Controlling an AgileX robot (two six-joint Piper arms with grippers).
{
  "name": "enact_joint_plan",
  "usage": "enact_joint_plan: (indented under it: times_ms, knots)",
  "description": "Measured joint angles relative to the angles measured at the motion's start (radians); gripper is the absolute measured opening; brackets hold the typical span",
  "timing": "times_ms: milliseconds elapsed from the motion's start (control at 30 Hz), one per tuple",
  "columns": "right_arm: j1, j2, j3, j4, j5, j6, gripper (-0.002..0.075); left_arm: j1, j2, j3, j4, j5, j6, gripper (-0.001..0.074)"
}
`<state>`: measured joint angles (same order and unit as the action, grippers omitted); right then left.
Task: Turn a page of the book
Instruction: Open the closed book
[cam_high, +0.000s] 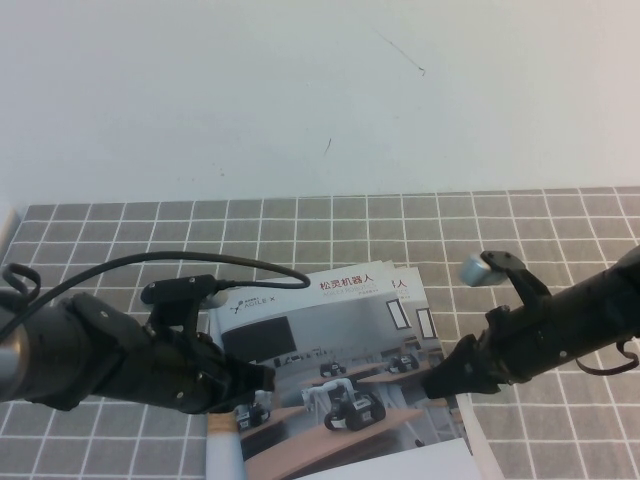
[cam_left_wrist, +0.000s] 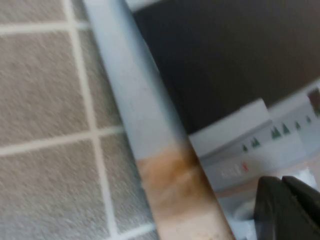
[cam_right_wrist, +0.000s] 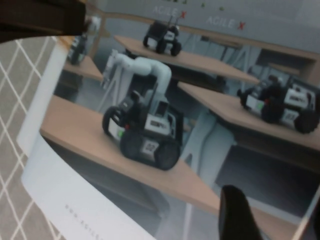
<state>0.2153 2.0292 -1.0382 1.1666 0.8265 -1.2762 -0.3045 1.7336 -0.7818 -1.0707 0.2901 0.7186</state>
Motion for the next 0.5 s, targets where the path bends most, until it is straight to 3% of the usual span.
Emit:
enact_joint_plan:
  times_ms: [267, 500]
  knots:
    - [0.000, 0.004, -0.023, 0.039, 0.053, 0.000, 0.0330, 0.000, 0.015, -0.022, -0.003, -0.009, 0.001, -0.0004]
    - [0.000, 0.012, -0.026, 0.008, -0.008, 0.043, 0.0330, 0.000, 0.035, -0.054, 0.000, 0.001, 0.003, -0.0004]
